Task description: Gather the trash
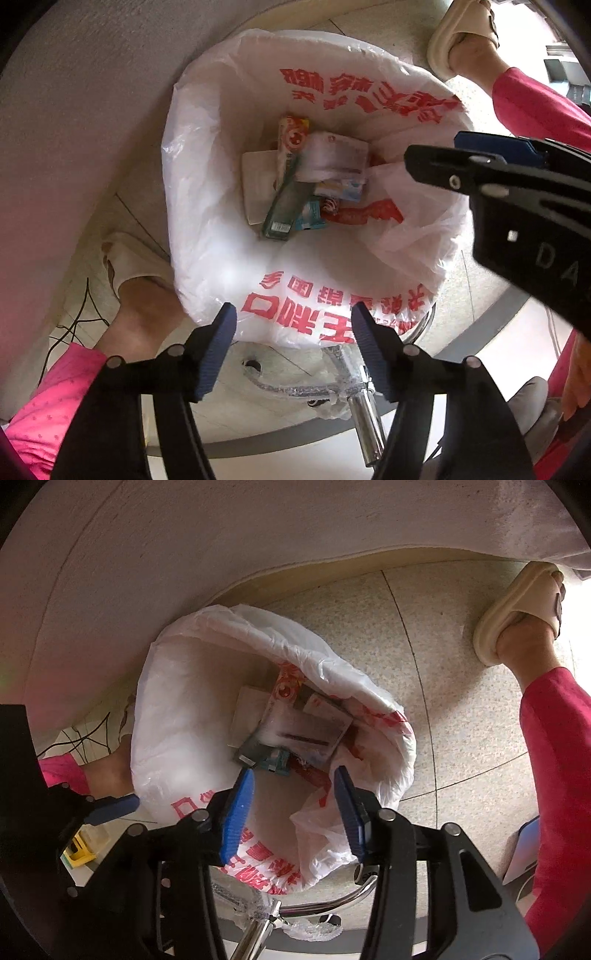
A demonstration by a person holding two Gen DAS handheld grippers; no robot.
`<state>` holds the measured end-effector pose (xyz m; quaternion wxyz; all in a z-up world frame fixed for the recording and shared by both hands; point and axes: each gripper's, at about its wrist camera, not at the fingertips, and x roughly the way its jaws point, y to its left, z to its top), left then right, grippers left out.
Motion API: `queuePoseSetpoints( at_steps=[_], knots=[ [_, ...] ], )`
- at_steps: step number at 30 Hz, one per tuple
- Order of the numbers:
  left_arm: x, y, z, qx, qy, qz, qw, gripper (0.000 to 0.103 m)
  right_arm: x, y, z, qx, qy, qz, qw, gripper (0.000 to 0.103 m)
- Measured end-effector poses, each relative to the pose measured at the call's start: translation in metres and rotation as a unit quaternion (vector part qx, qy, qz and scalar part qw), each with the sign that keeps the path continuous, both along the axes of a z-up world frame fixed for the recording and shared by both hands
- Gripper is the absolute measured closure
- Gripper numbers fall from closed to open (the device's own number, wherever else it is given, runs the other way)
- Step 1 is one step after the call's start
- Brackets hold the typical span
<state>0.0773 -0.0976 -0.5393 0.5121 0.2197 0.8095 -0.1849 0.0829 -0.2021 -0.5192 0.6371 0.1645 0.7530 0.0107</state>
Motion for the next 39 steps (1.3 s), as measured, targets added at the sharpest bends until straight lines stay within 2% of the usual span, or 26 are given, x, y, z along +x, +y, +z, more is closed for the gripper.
queuePoseSetpoints(
  at_steps=[8,10,13,20,22,23,26,28,31,33,39],
  knots=[
    [0.001,0.004,0.012,0.003,-0.014,0.013,0.9998,0.035,-0.002,-0.002,0.013,-0.012,-0.011,0.004,1.0,0.055],
    [0.001,0.005,0.018,0.001,-0.02,0.015,0.9997,0.034,-0.004,-0.002,0.023,-0.021,-0.023,0.009,0.999,0.05],
    [-0.002,0.005,0.031,-0.002,-0.033,0.018,0.9993,0.033,-0.006,-0.002,0.04,-0.026,-0.04,0.01,0.999,0.049],
    [-0.005,0.012,0.077,-0.015,-0.09,0.035,0.9952,0.031,-0.016,0.004,0.081,-0.033,-0.082,0.011,0.996,0.048],
    [-0.005,0.017,0.094,-0.022,-0.111,0.051,0.9923,0.03,-0.019,0.008,0.097,-0.039,-0.1,0.015,0.994,0.046],
    [-0.006,0.018,0.1,-0.023,-0.119,0.055,0.991,0.03,-0.02,0.009,0.105,-0.043,-0.108,0.017,0.993,0.041],
    [-0.008,0.023,0.123,-0.022,-0.157,0.076,0.9845,0.027,-0.025,0.011,0.135,-0.06,-0.147,0.023,0.987,0.038],
    [-0.009,0.028,0.142,-0.026,-0.18,0.096,0.9787,0.026,-0.029,0.013,0.158,-0.076,-0.177,0.025,0.981,0.033],
    [-0.012,0.036,0.169,-0.03,-0.219,0.12,0.9678,0.025,-0.038,0.014,0.201,-0.098,-0.232,0.026,0.968,0.027],
    [-0.013,0.04,0.187,-0.033,-0.242,0.132,0.9607,0.025,-0.045,0.013,0.224,-0.109,-0.256,0.024,0.96,0.018],
    [-0.022,0.054,0.262,-0.059,-0.329,0.162,0.9284,0.022,-0.07,0.014,0.29,-0.116,-0.322,0.025,0.939,0.013]
  ],
)
